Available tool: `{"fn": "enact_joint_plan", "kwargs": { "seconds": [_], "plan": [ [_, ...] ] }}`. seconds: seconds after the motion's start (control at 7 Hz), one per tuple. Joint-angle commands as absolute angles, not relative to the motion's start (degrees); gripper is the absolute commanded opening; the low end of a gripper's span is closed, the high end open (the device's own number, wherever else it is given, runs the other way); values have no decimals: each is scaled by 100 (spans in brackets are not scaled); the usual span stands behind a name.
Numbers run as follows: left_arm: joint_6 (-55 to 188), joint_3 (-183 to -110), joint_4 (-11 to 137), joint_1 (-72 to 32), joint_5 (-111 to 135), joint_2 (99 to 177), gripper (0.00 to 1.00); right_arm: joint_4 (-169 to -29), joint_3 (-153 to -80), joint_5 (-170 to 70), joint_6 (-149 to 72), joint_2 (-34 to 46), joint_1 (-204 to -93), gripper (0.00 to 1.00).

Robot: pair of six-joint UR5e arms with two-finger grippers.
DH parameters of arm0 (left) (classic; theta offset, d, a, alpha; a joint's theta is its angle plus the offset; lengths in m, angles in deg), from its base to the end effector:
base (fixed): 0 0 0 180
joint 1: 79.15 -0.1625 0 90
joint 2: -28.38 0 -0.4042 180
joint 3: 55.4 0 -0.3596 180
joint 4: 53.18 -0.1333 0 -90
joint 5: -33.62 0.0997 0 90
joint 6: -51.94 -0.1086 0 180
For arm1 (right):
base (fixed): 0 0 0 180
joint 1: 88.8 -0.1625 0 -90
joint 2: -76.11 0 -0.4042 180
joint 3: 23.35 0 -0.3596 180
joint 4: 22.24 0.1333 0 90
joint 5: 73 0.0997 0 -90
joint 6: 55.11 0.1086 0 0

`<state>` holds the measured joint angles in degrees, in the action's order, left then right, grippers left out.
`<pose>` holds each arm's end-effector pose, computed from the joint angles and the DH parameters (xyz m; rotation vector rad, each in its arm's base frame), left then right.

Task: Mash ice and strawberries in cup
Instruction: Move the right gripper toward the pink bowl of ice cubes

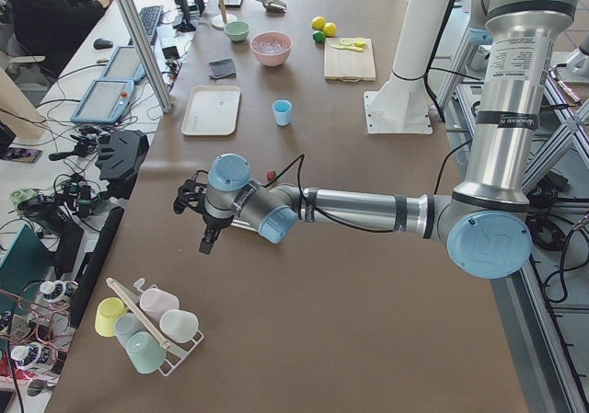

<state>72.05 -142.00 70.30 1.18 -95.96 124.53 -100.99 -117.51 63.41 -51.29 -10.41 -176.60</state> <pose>0.0262 -0.5356 0.5557 0.4140 0.7991 0.0486 0.0354 -0.5012 0.5567 0.2688 -0.8175 -0.1070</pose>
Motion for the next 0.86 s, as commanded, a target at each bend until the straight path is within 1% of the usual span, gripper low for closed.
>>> {"fn": "enact_joint_plan", "kwargs": {
  "seconds": [0.0,0.14,0.29,0.43,0.71],
  "plan": [
    [7207,-14197,7030,118,-9602,12497,98,-10099,-11714,6332,-5141,-1047,-17660,99],
    [7189,-14206,7030,110,-9593,12505,98,-10099,-11713,6332,-5124,-1047,-17660,99],
    [7198,-14398,7013,101,-9524,12610,98,-10099,-11713,6349,-5098,-1047,-17660,99],
    [7180,-14443,7013,92,-9497,12611,98,-10099,-11757,6367,-4941,-1047,-17660,99],
    [6901,-14434,7065,92,-9488,12471,98,-9977,-11766,6332,-4965,-1047,-17660,99]
  ]
}}
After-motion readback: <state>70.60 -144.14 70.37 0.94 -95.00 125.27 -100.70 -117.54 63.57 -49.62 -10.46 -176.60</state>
